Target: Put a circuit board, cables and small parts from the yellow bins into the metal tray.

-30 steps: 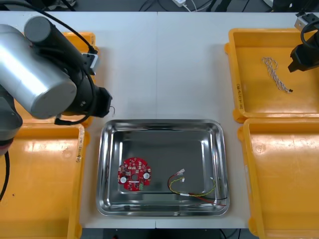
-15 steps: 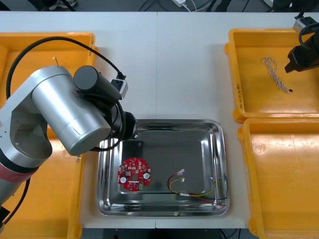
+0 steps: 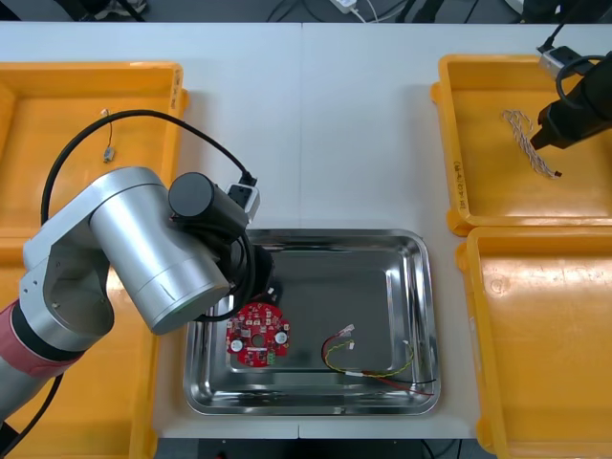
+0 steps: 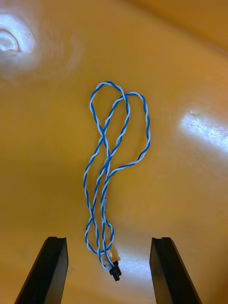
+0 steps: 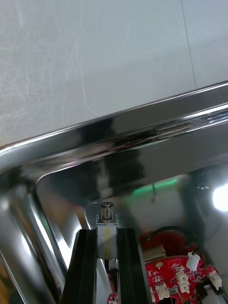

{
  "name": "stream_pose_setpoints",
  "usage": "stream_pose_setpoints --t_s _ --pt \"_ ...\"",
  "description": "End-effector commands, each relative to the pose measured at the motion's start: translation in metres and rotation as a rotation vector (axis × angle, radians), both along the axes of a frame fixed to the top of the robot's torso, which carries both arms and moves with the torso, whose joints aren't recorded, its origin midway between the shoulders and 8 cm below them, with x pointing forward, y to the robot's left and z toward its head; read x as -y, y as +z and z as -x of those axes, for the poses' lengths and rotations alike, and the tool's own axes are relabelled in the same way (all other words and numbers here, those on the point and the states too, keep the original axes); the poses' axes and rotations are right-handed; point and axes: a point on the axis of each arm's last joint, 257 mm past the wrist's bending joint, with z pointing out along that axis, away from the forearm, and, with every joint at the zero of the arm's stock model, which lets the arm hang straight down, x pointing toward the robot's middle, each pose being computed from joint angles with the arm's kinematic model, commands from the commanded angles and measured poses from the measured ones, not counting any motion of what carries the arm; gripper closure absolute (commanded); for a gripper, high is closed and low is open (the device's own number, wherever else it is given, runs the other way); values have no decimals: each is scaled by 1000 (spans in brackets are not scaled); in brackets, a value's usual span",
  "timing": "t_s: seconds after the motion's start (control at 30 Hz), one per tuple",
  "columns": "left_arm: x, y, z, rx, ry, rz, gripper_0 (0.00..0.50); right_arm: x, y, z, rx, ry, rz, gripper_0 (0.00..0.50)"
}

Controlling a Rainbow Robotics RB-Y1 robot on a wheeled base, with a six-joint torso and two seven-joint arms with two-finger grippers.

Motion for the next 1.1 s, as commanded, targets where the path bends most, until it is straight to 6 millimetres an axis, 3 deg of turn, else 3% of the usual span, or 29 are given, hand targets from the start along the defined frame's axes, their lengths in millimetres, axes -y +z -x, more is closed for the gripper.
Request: stream_pose_setpoints --t_s 0.03,0.9,1.0,1.03,1.1 --pt "18 1 10 -3 52 88 500 -16 34 -17 72 84 14 0" --pt "13 -12 6 -10 73 99 493 -21 12 -33 70 79 25 0" --pt "13 -11 5 -8 73 98 423 -22 5 -32 63 75 13 0" --pt "12 -13 5 -8 73 98 309 -23 4 -33 64 71 9 0" --pt "12 -14 5 -4 73 100 216 -22 3 -32 62 71 13 0"
